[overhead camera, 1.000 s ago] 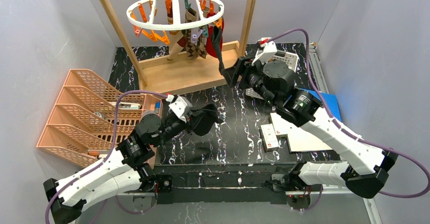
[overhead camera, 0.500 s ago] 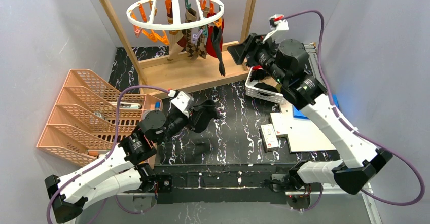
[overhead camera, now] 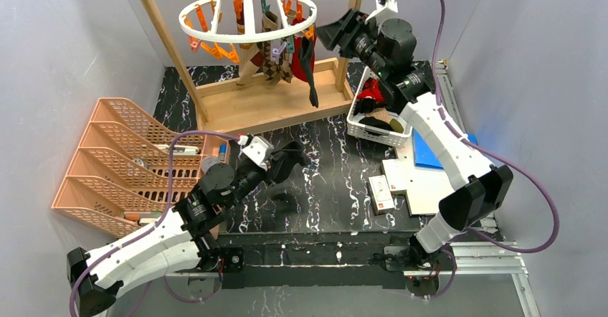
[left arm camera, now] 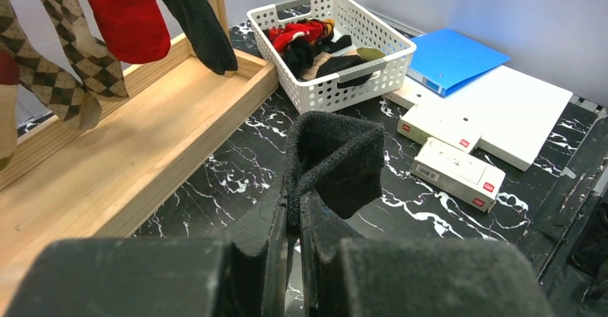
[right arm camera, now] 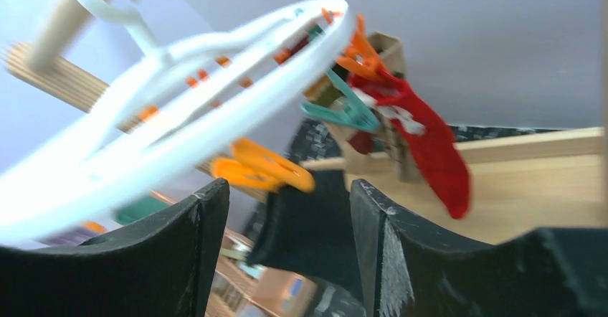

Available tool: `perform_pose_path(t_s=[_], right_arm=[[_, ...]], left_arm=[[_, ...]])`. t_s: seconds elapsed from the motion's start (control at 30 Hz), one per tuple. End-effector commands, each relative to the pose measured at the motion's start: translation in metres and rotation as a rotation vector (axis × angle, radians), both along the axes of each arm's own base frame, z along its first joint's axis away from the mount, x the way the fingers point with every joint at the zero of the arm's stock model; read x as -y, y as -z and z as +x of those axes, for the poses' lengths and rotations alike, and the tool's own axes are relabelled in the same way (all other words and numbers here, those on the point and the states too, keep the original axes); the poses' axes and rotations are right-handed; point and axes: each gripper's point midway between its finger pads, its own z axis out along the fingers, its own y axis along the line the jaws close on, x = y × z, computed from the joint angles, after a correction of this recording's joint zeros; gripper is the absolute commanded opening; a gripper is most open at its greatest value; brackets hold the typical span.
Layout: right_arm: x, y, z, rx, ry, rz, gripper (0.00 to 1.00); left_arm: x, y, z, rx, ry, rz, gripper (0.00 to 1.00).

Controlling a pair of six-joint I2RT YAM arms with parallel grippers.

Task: Clip the socks to the hanger
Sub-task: Open the clamp at the hanger.

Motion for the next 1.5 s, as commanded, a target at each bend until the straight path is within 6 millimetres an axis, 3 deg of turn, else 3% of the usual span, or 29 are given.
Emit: perform_pose_path(t_s=[0.0,0.17,0.57,0.67,0.8,0.97,1.1,1.3,1.47], right_arm=[[-0.004,-0.074,-0.01,0.001,-0.054,0.315,0.72],[-0.002,-0.067,0.001,-0.101,-0.049,0.469,0.75],[-0.02,-0.056,0.026,-0.217,-0.112,0.532,0.77],[-0.023,-0.065,0.029,-0.196,-0.147,0.556,0.7],[-0.034,-0.063,0.029,-0.207,-0.217,0.567,0.58],[-0.039,-0.061,0.013,-0.21,-0.293,0.588,0.48],[-0.036,-0.067,-0.007,-0.187,-0.315,0.594,0.48],[-0.032,-0.077,-0.036,-0.163,-0.309,0.592,0.46],[-0.043,-0.082,-0.054,-0.165,-0.337,0.582,0.45]], left_arm=[[-0.012,-0.019,-0.006,0.051,-0.013,-0.095,0.0],[-0.021,-0.017,-0.013,0.038,-0.015,-0.095,0.0],[-0.03,-0.02,-0.016,0.064,-0.021,-0.083,0.0],[-0.027,-0.017,-0.018,0.061,0.0,-0.049,0.0],[-0.027,-0.02,-0.022,0.055,0.019,-0.055,0.0],[-0.036,-0.031,-0.027,0.054,0.012,-0.075,0.0],[-0.042,-0.04,-0.031,0.067,0.012,-0.074,0.0],[-0.045,-0.038,-0.034,0.068,0.012,-0.095,0.0],[-0.046,-0.041,-0.033,0.065,0.004,-0.106,0.0]])
